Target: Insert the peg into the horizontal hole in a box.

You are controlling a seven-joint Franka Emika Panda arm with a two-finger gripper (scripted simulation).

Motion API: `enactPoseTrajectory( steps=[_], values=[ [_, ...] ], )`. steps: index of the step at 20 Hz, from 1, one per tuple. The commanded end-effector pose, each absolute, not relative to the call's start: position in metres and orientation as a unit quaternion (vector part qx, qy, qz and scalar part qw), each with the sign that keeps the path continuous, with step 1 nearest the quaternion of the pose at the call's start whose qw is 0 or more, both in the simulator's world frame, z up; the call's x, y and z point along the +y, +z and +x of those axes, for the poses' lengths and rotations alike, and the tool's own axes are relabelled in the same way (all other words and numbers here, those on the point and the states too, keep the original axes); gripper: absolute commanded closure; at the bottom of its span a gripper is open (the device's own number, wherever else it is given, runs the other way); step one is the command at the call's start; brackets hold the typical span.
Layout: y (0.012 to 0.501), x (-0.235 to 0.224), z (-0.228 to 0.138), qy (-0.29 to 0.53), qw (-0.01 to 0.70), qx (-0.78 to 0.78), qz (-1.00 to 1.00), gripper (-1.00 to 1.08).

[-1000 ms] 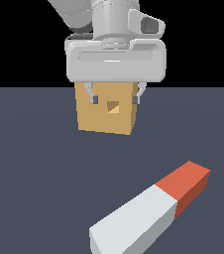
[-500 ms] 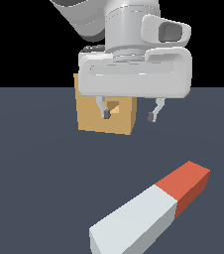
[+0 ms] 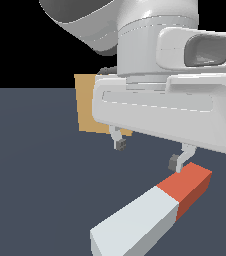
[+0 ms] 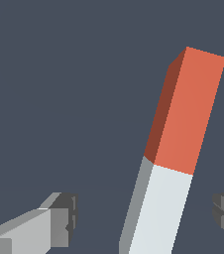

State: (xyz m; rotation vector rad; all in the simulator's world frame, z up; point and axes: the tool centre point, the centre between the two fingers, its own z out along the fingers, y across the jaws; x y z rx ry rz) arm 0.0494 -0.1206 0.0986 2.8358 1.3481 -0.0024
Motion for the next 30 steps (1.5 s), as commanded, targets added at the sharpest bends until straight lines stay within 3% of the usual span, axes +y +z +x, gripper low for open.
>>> enactPoseTrajectory(
  steps=[1, 11, 30],
  values=[
    [0.09, -0.136, 0.05, 0.0, 0.001, 0.391, 0.92, -0.92],
    [0.071, -0.17, 0.044, 0.0, 0.0, 0.307, 0.952, -0.92],
    [0.02, -0.172, 0.042, 0.0, 0.0, 0.302, 0.953, -0.92]
  ],
)
